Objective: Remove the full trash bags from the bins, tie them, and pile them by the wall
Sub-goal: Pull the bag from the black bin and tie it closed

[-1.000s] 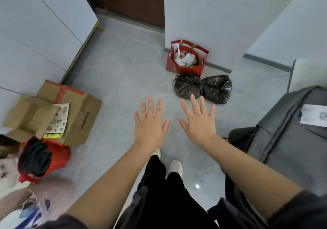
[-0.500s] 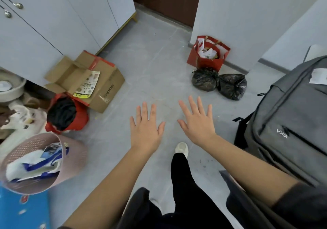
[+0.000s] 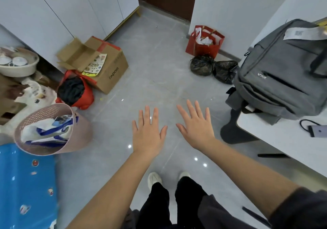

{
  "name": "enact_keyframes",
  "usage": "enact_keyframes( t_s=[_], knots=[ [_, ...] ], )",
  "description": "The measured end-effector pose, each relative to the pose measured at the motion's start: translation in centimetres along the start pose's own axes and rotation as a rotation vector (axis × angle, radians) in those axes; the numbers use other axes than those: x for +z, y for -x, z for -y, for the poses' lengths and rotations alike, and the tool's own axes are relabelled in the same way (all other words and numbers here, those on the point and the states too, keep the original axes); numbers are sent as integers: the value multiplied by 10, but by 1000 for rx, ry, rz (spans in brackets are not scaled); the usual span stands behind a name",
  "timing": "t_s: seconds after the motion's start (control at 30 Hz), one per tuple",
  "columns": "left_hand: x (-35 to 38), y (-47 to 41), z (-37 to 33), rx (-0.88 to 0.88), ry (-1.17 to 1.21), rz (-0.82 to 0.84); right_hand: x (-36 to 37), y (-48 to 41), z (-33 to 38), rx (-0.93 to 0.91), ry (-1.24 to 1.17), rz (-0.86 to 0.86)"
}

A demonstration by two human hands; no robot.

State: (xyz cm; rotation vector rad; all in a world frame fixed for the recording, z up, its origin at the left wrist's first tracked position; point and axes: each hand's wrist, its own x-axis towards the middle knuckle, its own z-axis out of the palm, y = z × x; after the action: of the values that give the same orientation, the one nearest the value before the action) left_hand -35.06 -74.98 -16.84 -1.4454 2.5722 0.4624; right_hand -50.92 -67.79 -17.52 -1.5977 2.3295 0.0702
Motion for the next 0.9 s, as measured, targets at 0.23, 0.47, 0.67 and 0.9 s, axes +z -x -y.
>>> enact_keyframes(
  t_s=[0.23, 0.47, 0.67, 0.9],
  knots=[
    [42, 82, -59, -92, 45, -55, 18, 85, -45, -117, 39, -14],
    [94, 181, -137, -170, 139, 33, 52, 190, -109, -159, 88, 38],
    [136, 256, -179, -166, 134, 49, 85, 271, -144, -139, 64, 31],
    [191, 356, -216, -148, 119, 33, 132, 385, -176, -139, 58, 23]
  ],
)
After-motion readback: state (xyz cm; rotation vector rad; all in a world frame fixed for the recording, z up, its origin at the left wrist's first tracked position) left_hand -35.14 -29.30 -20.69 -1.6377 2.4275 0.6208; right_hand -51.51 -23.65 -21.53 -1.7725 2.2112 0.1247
